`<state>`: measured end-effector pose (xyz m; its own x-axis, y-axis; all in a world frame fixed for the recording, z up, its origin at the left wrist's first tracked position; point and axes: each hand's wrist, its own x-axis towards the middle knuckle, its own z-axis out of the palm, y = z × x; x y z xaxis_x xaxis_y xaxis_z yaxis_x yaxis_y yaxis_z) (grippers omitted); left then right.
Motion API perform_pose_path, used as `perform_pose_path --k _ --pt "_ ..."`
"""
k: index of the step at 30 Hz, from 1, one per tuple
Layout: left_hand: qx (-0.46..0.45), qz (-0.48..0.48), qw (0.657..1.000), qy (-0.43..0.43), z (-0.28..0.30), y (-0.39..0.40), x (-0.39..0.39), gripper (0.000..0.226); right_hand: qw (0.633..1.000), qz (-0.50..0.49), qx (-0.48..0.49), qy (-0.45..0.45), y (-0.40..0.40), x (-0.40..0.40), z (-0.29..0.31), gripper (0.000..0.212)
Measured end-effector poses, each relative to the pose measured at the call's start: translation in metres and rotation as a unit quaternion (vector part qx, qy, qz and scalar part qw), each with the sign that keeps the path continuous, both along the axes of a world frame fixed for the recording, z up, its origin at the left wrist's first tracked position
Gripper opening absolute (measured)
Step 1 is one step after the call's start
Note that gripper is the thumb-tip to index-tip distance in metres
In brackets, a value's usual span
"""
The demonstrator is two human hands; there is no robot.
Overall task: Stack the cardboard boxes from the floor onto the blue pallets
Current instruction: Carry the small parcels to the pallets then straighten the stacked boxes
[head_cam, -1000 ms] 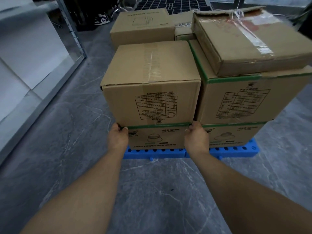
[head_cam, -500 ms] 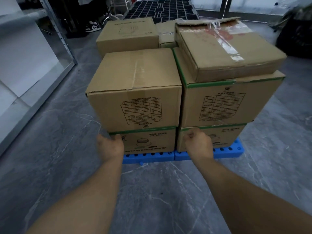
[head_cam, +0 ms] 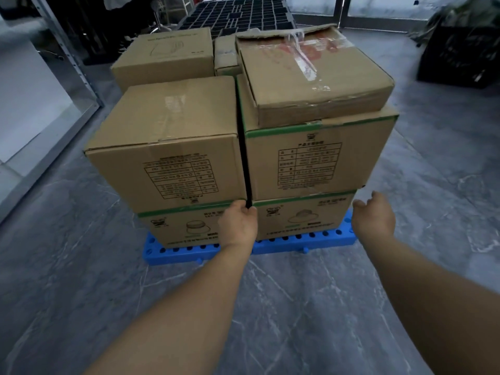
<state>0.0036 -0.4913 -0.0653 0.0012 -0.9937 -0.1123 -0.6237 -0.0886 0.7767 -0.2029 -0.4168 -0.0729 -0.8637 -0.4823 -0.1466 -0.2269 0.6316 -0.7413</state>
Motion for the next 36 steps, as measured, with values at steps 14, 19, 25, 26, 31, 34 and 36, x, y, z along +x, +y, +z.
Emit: perform_pose_path --k 14,19,25,26,31,34,36 --pt "0.057 0.015 0.992 0.107 -0.008 0.005 -0.022 0.045 0.982 0.058 -0.124 -0.127 -0.012 -0.034 -0.001 0.031" --pt "0.020 0.038 0.994 0.097 -0.012 0.008 -0.023 0.041 0.976 0.060 -0.144 -0.152 -0.017 -0.038 -0.008 0.028" --pt "-0.025 0.053 0.996 0.065 -0.014 0.002 -0.021 0.025 0.974 0.049 -0.164 -0.152 -0.021 -0.037 -0.009 0.026" --pt "-0.030 0.050 0.997 0.054 -0.015 0.001 -0.020 0.022 0.974 0.050 -0.161 -0.149 -0.022 -0.037 -0.010 0.025" --pt "-0.040 0.039 0.998 0.017 -0.016 -0.004 -0.019 0.022 0.979 0.060 -0.147 -0.130 -0.023 -0.035 -0.010 0.020" --pt "-0.047 0.040 0.998 0.008 -0.016 -0.005 -0.018 0.021 0.981 0.066 -0.139 -0.116 -0.022 -0.033 -0.008 0.020" --pt "-0.050 0.051 0.997 0.011 -0.016 -0.006 -0.018 0.021 0.982 0.069 -0.135 -0.109 -0.020 -0.032 -0.007 0.020"
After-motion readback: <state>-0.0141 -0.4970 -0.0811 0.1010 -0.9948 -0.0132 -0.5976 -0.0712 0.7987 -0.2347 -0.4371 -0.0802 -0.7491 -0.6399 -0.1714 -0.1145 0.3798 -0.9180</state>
